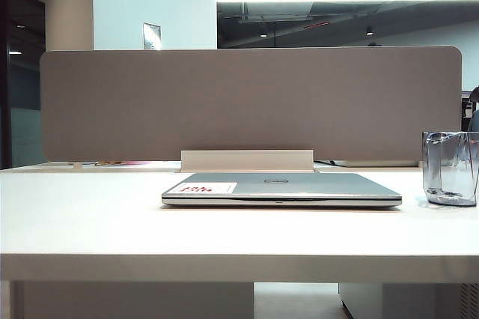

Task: Pick up the water cup and place it on the side of the laptop close to you.

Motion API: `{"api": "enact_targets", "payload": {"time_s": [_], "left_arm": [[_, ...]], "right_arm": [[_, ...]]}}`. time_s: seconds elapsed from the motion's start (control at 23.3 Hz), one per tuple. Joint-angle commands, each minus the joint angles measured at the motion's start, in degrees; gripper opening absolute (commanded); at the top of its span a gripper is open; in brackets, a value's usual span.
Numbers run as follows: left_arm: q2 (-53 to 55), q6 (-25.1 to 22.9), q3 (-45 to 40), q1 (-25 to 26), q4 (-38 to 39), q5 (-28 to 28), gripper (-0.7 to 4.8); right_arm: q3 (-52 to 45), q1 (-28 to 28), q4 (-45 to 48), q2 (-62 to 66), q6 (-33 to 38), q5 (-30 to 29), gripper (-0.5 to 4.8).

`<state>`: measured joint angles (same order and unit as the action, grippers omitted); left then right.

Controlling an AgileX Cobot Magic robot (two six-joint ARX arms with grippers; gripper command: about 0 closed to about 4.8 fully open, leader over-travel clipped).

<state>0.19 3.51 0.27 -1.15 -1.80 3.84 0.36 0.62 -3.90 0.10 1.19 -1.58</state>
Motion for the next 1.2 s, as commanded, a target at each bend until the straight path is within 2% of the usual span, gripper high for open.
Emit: {"api": "enact_targets", "payload": {"time_s": [0.04, 0.69, 0.77, 1.07, 1.2], "left_arm": [[0.04, -0.07, 0.17, -0.07, -0.42, 0.02, -0.06], [0.04, -0.07, 0.17, -0.07, -0.42, 0.02, -0.06], [0.04, -0.07, 0.17, -0.07, -0.42, 0.02, -0.06], [0.04, 0.00, 0.17, -0.07, -0.44, 0.04, -0.06], [0.04, 0.17, 0.17, -0.09, -0.46, 0.31, -0.06]], "right_arm": [[-0.22, -0.04, 0.68, -0.11, -0.15, 0.13, -0.08], [-0.22, -0.04, 1.55, -0.11, 0.15, 0.13, -0.08], [-0.22, 0.04, 1.09, -0.11, 2.19, -0.50, -0.08], [-0.20, 0.02, 1.64, -0.11, 9.86, -9.20, -0.08], [-0.17, 0.04, 4.24, -0.11, 11.30, -10.08, -0.09]]}}
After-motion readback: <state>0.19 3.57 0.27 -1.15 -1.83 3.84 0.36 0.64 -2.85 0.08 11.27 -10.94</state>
